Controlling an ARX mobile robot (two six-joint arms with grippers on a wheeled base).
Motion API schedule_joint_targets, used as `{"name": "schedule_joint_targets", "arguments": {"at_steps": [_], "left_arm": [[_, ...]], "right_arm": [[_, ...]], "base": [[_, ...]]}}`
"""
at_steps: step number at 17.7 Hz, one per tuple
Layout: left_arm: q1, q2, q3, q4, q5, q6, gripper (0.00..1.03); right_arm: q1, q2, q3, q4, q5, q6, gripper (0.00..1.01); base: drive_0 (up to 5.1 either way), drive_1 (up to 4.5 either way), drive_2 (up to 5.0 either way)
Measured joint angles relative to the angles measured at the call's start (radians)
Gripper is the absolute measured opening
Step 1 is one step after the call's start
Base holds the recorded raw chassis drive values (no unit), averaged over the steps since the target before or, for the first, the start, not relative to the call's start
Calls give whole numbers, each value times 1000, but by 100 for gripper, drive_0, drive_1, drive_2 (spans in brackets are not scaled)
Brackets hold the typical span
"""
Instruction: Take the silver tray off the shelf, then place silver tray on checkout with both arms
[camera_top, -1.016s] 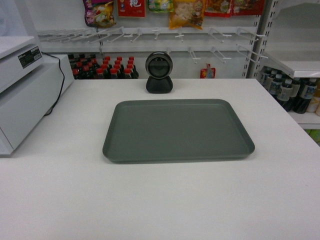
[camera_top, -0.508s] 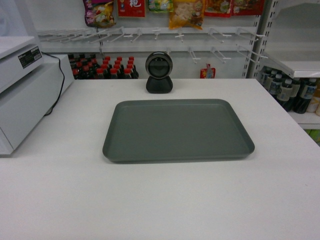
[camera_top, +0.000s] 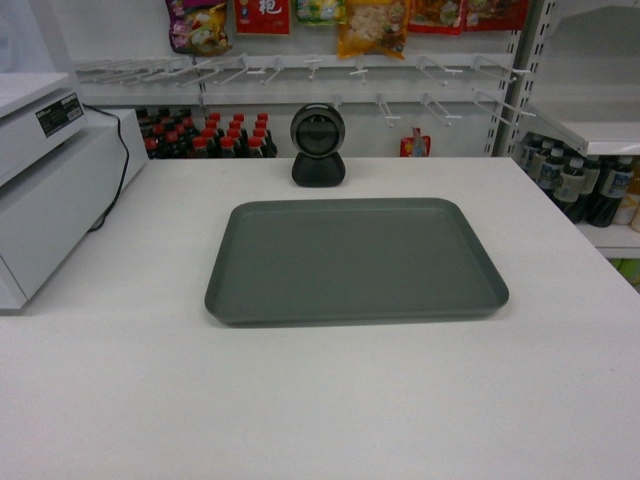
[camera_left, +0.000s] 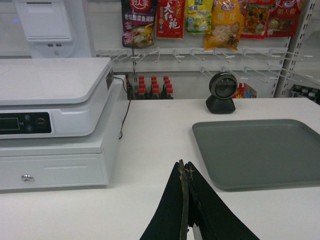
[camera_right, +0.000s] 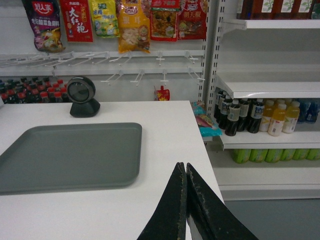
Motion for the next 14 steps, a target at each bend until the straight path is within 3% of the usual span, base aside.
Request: {"name": "schedule_joint_targets", "arguments": {"at_steps": [8, 9, 10, 11, 14], "left_arm": [[0, -131, 0, -130, 0, 0, 1], [0, -183, 3, -208, 0, 0, 1], [0, -280, 0, -318, 0, 0, 1], [0, -298, 4, -291, 0, 0, 1], [1, -298, 0, -312, 1, 0, 1]], "right_arm": [[0, -142, 0, -142, 0, 0, 2], [0, -156, 0, -156, 0, 0, 2], [0, -219, 0, -258, 0, 0, 2], [0, -308, 0, -338, 0, -1, 2], [-1, -327, 0, -343, 0, 0, 2]], "base": [[0, 0, 0], [0, 0, 0], [0, 0, 0], [0, 0, 0], [0, 0, 0]]}}
